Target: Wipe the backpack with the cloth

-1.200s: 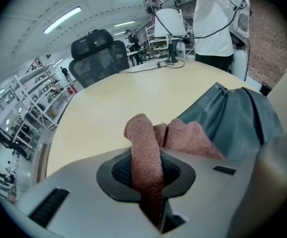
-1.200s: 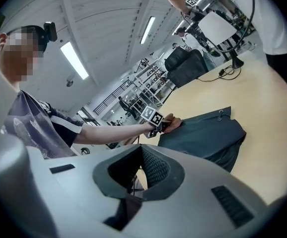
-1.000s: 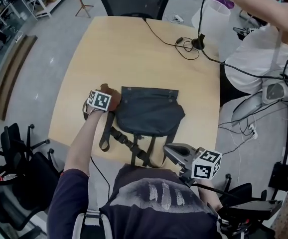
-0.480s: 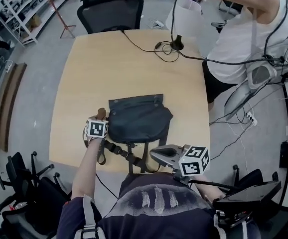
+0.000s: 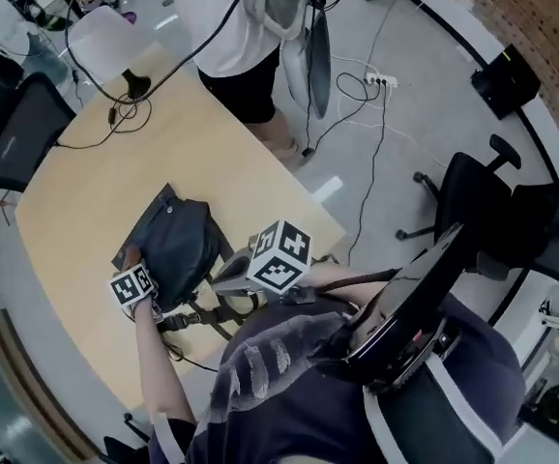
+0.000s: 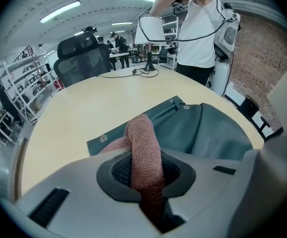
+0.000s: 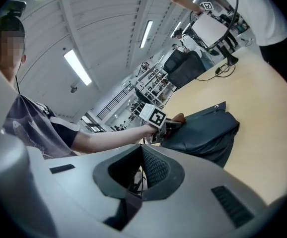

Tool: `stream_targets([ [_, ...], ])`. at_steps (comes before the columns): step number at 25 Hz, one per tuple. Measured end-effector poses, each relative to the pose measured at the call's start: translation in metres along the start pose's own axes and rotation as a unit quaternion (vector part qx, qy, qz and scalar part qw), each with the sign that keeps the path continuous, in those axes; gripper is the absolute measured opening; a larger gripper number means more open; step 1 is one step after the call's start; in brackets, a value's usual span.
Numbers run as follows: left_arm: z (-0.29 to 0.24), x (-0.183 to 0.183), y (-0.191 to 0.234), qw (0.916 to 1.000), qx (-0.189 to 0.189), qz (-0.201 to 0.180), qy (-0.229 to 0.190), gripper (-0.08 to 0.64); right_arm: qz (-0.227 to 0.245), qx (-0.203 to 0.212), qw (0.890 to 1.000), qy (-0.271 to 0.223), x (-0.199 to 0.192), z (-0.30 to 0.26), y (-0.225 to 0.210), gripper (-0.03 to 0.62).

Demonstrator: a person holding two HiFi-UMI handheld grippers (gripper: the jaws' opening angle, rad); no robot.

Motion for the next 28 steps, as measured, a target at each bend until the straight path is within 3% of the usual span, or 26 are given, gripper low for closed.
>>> stream_targets([
  [4,-0.032,0.050,-0.051,0.9969,-0.078,0.010,-0.012,0.055,0.004,-0.035,0.999,-0.012,0.003,0.017,-0.009,0.002],
  [6,-0.027,0.058,-0.052,0.9980,-0.062,0.007,-0.013,0.055,0.022,-0.015,1.000,0.000,0.009,0.014,-0.006,0.002],
  [8,-0.021,0.071,-0.047,0.9995,-0.019,-0.012,-0.023,0.055,0.043,0.008,0.999,0.005,0.015,0.015,-0.009,0.002],
  [10,-0.023,0.078,-0.067,0.9991,-0.008,-0.036,-0.023,0.055,0.033,0.004,0.999,-0.016,0.001,0.030,-0.009,0.002],
  [14,-0.031,0.084,-0.127,0.9955,-0.083,-0.041,-0.019,0.055,-0.016,-0.022,0.998,-0.063,-0.031,0.053,-0.010,0.002],
  [17,-0.028,0.097,-0.159,0.9854,-0.160,-0.044,-0.038,0.055,-0.030,-0.027,0.997,-0.064,-0.031,0.054,-0.010,0.002],
  [20,-0.026,0.115,-0.172,0.9823,-0.170,-0.063,-0.046,0.055,-0.023,-0.021,0.998,-0.058,-0.025,0.054,-0.010,0.002],
  [22,-0.012,0.126,-0.194,0.9716,-0.220,-0.056,-0.067,0.055,-0.021,-0.021,0.998,-0.058,-0.026,0.054,-0.010,0.000],
  [25,0.027,0.134,-0.222,0.9472,-0.303,-0.030,-0.100,0.055,-0.017,-0.018,0.998,-0.058,-0.026,0.049,-0.009,0.002],
  [28,0.060,0.145,-0.231,0.9305,-0.342,0.017,-0.130,0.055,-0.014,-0.014,0.998,-0.058,-0.023,0.050,-0.008,0.002],
])
Point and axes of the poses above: the fingertips, and each gripper's own axes: z backward along the fingers, y to its left, x out of its top, the point moved 5 cm from there along z, backward along the fingers, and after that the axes turned 13 degrees about x, right-handed, at the moved point
